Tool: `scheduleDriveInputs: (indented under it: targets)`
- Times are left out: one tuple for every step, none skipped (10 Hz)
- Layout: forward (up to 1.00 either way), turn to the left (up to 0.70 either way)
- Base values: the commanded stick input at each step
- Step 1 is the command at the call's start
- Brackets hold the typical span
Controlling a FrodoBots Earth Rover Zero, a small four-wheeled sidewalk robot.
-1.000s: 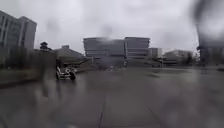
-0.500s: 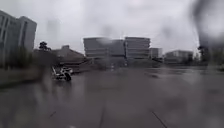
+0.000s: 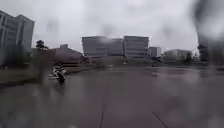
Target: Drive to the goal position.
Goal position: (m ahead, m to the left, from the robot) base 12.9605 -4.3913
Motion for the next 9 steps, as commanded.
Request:
scheduleDriveInputs:
  targets:
    - [1.00,0.00]
    - [1.00,0.00]
    - [1.00,0.00]
    - [1.00,0.00]
    - [1.00,0.00]
    - [1.00,0.00]
    - [1.00,0.00]
    - [1.00,0.00]
    - [1.00,0.00]
